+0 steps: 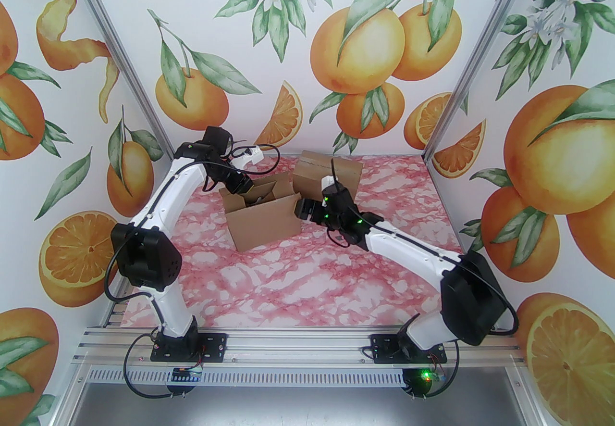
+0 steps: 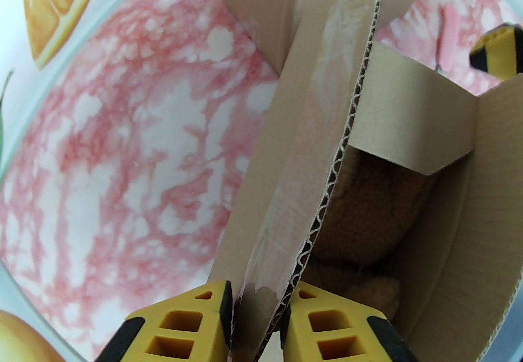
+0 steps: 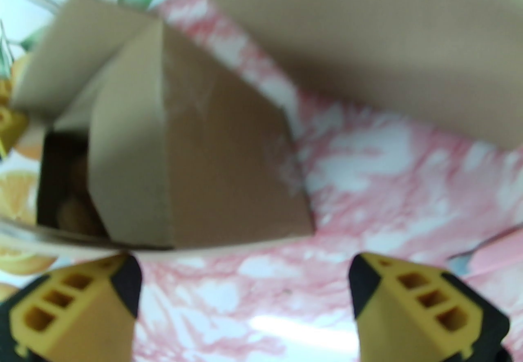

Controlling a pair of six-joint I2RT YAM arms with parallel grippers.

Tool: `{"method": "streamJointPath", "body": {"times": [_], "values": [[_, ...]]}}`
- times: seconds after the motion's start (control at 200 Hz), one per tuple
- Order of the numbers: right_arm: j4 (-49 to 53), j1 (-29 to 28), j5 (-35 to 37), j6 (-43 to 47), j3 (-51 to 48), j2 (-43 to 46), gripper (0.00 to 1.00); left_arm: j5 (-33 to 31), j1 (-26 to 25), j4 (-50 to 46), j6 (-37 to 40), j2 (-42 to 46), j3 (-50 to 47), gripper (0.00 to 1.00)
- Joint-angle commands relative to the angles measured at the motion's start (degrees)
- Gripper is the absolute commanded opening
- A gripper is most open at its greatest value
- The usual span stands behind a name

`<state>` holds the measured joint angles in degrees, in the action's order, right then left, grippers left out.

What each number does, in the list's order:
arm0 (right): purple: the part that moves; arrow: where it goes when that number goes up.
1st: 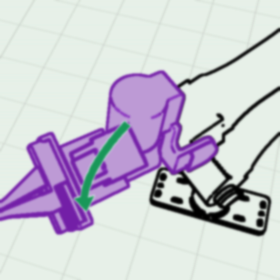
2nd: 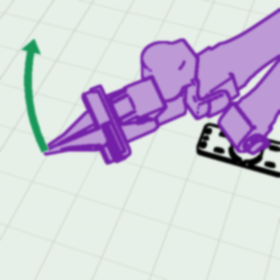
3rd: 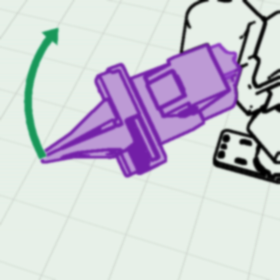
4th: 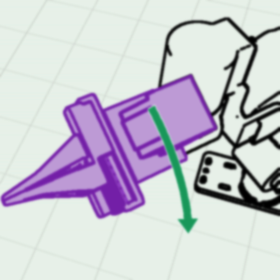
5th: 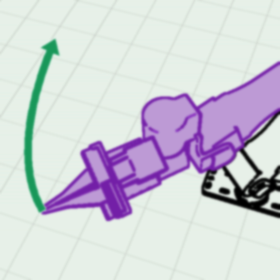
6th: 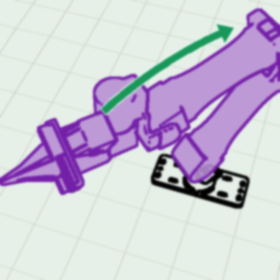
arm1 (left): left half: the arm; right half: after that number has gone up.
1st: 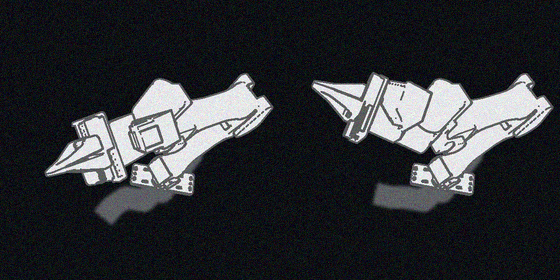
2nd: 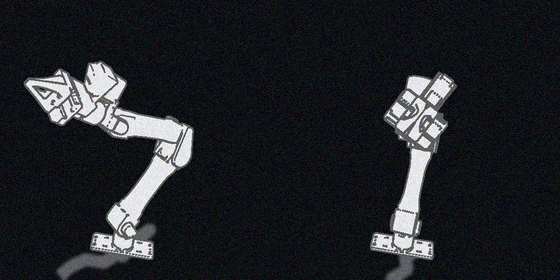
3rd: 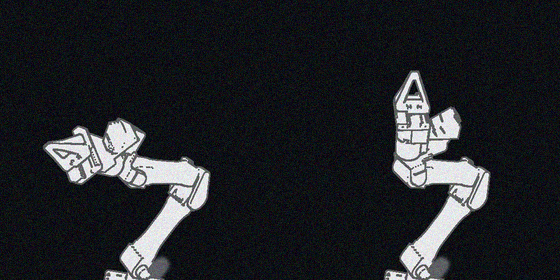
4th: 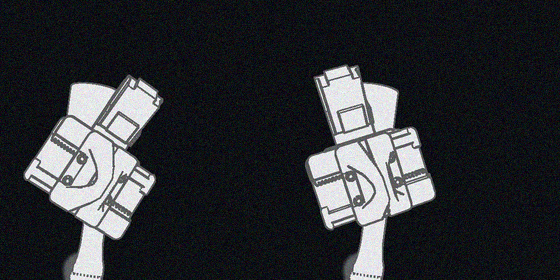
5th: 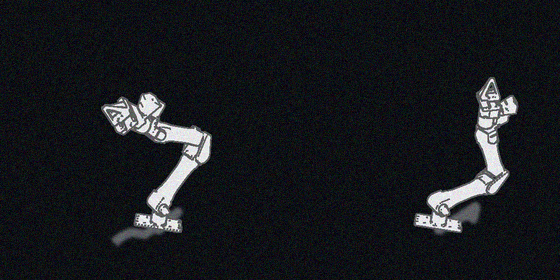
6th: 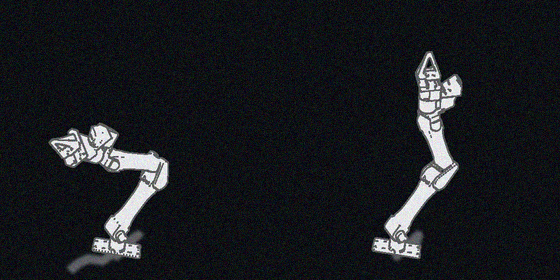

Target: Unpack the express box

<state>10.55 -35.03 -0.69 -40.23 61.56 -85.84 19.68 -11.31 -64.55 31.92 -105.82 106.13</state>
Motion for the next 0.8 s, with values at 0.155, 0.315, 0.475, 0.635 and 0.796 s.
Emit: {"method": "streamJointPath", "body": {"times": [0.155,0.315,0.475,0.635,0.796], "values": [[4.38,0.38,3.32,6.46,7.15,3.39,0.89,0.88,-0.08,-2.96,-4.29,1.80,-1.67,0.19],[3.71,0.31,3.41,6.40,6.04,5.19,0.89,-2.61,-0.04,-2.48,-4.67,1.25,-2.95,0.20],[3.25,0.35,3.44,6.12,4.81,6.78,0.89,-2.80,-0.07,-2.55,-6.05,1.35,-2.75,0.10],[3.14,0.26,3.21,5.79,5.03,7.41,0.89,-2.81,-0.03,-1.47,-8.14,3.52,-3.20,0.00],[3.26,0.04,2.26,4.92,7.00,6.58,0.90,-0.65,-0.04,1.27,-11.46,7.32,-5.40,0.00]]}}
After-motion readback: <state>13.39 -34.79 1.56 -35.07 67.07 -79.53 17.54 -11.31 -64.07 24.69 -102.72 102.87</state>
